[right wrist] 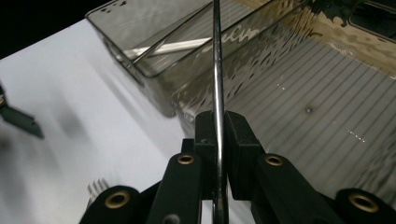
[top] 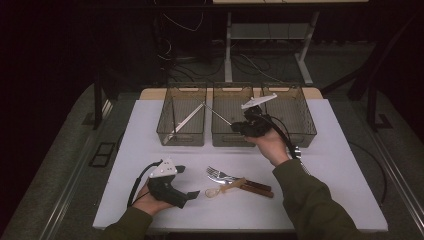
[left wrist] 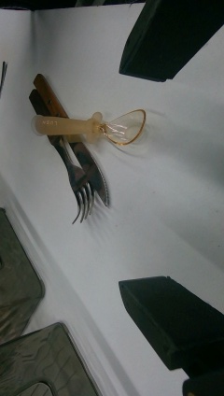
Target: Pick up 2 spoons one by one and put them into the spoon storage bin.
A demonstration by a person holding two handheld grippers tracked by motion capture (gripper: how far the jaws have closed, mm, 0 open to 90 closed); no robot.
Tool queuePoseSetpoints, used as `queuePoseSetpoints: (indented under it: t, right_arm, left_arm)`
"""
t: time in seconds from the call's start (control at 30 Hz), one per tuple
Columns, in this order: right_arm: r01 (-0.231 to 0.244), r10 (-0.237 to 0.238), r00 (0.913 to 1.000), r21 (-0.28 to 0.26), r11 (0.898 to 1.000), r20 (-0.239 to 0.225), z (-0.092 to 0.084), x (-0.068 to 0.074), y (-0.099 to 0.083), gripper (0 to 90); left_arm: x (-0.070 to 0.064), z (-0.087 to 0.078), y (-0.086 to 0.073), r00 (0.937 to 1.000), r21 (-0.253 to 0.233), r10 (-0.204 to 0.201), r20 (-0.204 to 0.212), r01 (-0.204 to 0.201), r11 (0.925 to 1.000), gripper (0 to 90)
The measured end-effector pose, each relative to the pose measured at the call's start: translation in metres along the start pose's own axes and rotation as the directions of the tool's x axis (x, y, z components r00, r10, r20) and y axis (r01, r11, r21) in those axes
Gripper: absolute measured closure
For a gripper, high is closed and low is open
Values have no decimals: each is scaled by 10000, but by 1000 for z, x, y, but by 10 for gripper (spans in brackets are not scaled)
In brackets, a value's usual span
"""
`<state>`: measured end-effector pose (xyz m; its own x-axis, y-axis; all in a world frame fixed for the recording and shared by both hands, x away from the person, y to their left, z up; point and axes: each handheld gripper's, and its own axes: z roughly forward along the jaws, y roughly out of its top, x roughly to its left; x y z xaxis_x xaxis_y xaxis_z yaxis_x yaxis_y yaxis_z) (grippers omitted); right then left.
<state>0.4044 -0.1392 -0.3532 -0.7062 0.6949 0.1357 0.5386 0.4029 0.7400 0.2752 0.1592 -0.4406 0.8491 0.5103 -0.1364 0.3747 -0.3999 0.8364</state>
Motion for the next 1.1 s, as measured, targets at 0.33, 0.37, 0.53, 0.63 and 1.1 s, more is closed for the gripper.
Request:
queuePoseSetpoints:
  t: [0.33,0.37,0.53,0.63,1.1]
  right_arm:
    - [-78,72,9997,276,9996,235,33,3,30,843]
    - [-91,84,9996,299,9995,253,37,4,33,843]
    - [-184,162,9988,473,9987,454,53,5,49,843]
    - [-157,121,9982,628,9979,585,65,8,58,843]
    - [-464,304,9913,1239,9912,1281,115,16,93,842]
  left_arm:
    - [0,0,1,9998,-13,175,71,-175,9998,0]
    - [-1,1,1,9999,-31,141,95,-140,9999,0]
    - [-1,0,2,9997,-45,193,129,-193,9998,0]
    - [-1,0,2,9997,-69,210,145,-209,9998,0]
    - [-1,-1,4,9993,-184,270,266,-266,9995,0]
